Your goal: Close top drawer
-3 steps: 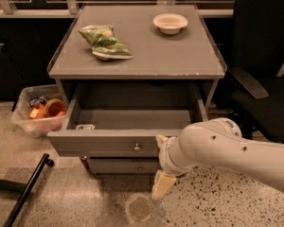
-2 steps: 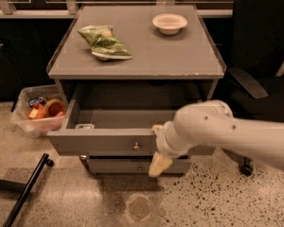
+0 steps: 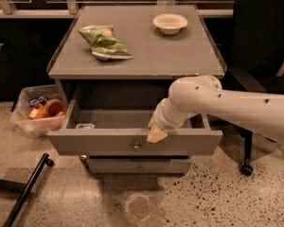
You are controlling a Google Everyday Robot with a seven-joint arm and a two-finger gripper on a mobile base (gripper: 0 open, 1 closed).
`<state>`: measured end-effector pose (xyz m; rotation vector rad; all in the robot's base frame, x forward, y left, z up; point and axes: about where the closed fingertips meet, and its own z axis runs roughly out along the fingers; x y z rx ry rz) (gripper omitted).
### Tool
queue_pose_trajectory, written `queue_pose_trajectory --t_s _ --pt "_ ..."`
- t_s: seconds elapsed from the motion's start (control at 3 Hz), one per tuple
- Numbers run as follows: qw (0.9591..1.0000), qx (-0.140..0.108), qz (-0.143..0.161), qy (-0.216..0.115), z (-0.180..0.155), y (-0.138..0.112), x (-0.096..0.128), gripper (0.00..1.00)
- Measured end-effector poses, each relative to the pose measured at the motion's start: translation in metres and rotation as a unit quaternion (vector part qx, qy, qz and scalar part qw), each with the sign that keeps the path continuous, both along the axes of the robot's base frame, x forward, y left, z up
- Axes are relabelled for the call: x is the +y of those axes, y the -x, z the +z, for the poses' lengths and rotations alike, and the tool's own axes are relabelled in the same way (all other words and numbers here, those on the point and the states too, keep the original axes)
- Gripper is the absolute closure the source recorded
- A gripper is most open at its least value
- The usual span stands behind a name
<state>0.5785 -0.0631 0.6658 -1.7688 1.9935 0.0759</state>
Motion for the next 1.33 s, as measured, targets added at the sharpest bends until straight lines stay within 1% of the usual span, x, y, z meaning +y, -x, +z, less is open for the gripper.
queue_pose_trajectory --t_s 0.33,0.67,1.33 --pt "1.0 -0.005 -0.008 -0.002 0.001 -0.023 -0.001 0.89" --pt "1.0 -0.005 -0.008 -0.002 0.001 -0.021 -0.001 1.0" --pt "0.9995 -0.018 -0.026 -0.005 0.005 -0.046 -0.005 1.0"
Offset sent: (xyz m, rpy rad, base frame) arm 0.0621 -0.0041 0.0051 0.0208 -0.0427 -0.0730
